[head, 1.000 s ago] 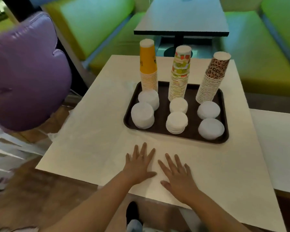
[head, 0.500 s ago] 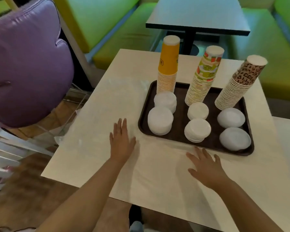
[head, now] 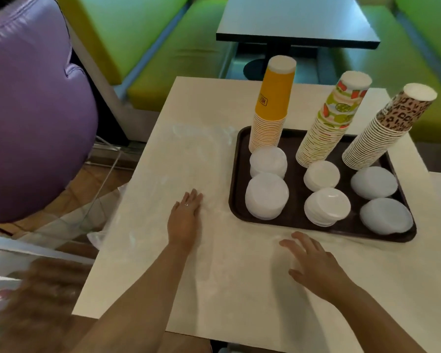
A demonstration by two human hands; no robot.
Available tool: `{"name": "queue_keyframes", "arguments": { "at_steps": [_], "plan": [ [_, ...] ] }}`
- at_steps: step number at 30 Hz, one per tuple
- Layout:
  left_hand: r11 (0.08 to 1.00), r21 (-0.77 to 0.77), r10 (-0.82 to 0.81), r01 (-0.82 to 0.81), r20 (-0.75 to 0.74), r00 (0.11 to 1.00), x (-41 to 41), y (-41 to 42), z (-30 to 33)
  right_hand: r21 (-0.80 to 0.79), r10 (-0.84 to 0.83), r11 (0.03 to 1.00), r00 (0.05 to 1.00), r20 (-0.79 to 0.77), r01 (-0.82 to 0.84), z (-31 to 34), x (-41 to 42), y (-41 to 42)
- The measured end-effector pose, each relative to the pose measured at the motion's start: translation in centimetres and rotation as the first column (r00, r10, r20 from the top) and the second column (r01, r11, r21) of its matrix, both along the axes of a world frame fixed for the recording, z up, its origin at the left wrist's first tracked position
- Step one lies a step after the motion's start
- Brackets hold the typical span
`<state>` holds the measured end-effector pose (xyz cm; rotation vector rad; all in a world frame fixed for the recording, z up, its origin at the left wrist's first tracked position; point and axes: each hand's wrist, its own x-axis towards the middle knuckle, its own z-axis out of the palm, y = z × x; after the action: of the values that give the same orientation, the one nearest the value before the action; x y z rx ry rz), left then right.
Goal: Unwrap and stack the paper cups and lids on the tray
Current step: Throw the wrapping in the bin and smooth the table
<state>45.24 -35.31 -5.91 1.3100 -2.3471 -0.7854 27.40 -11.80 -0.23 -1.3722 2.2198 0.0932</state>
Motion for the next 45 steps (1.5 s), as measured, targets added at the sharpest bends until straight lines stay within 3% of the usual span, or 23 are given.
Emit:
{"name": "queue_keyframes", "arguments": {
  "at_steps": [2,5,8,11,13,14,15,17,19,20,23,26,30,32,34,37,43,45],
  "plan": [
    [0.985,0.151,0.114,-0.087,-0.181,0.977,0.2,-0.3,1.2,-0.019,-0.019,1.000,1.000,0.004,0.019,0.0,0.2,0.0],
    [0.958,0.236,0.233,-0.163,-0.306,0.923,0.3,-1.5,2.8,-0.049,-0.035,0.998,0.999,0.008,0.035,-0.2,0.5,0.1],
    [0.901,0.427,0.287,-0.071,-0.467,0.837,0.9,-2.2,5.5,-0.010,-0.028,1.000,1.000,-0.002,0.028,-0.1,0.4,0.0],
    [0.879,0.452,0.144,0.150,-0.554,0.820,1.9,-1.5,9.7,-0.057,-0.064,0.996,0.998,-0.004,0.064,0.4,0.2,-0.7],
    [0.867,0.411,-0.007,0.281,-0.554,0.832,2.3,-0.4,13.0,-0.256,-0.215,0.930,0.956,0.199,0.263,1.5,0.3,-1.0],
    [0.861,0.379,-0.097,0.340,-0.533,0.840,2.4,0.3,14.4,-0.327,-0.293,0.842,0.873,0.391,0.429,2.4,0.5,-1.2],
    [0.850,0.347,-0.189,0.396,-0.500,0.845,2.3,1.1,15.6,-0.325,-0.333,0.732,0.730,0.597,0.599,3.4,0.6,-1.4],
    [0.806,0.281,-0.380,0.521,-0.429,0.820,1.7,3.3,17.8,-0.153,-0.285,0.545,0.354,0.891,0.824,5.5,0.2,-1.2],
    [0.746,0.192,-0.553,0.638,-0.355,0.754,0.6,5.8,18.9,0.057,-0.154,0.470,0.018,0.988,0.881,7.4,-1.0,-0.3],
    [0.707,0.119,-0.648,0.697,-0.286,0.706,0.1,7.0,18.9,0.129,-0.093,0.451,-0.097,0.991,0.883,8.1,-1.6,0.5],
    [0.538,-0.048,-0.841,0.841,0.031,0.540,-2.0,10.6,16.6,0.227,0.002,0.417,-0.251,0.968,0.880,9.2,-3.5,3.8],
    [0.385,-0.090,-0.869,0.918,0.301,0.394,-3.8,13.7,13.2,0.185,-0.038,0.413,-0.186,0.982,0.892,8.5,-4.8,7.3],
    [0.210,-0.090,-0.843,0.974,0.487,0.227,-5.6,16.8,10.4,0.014,-0.138,0.543,0.074,0.988,0.839,7.6,-4.6,10.9],
    [0.138,-0.102,-0.834,0.985,0.524,0.171,-6.3,17.8,9.4,-0.060,-0.207,0.516,0.193,0.959,0.854,6.8,-4.0,11.9],
    [0.089,-0.101,-0.837,0.991,0.532,0.129,-6.7,18.5,8.3,-0.108,-0.301,0.425,0.253,0.919,0.899,5.9,-3.7,12.6],
    [0.070,-0.071,-0.850,0.995,0.518,0.097,-6.8,18.8,6.6,-0.070,-0.439,0.322,0.214,0.872,0.944,4.2,-4.1,14.0],
    [0.092,-0.017,-0.865,0.996,0.493,0.089,-6.0,18.8,4.2,0.046,-0.645,0.325,0.186,0.742,0.945,1.3,-5.2,17.8],
    [0.104,0.027,-0.858,0.994,0.508,0.076,-5.7,18.7,3.8,0.073,-0.677,0.244,0.116,0.727,0.967,0.5,-5.5,18.5]
  ]
}}
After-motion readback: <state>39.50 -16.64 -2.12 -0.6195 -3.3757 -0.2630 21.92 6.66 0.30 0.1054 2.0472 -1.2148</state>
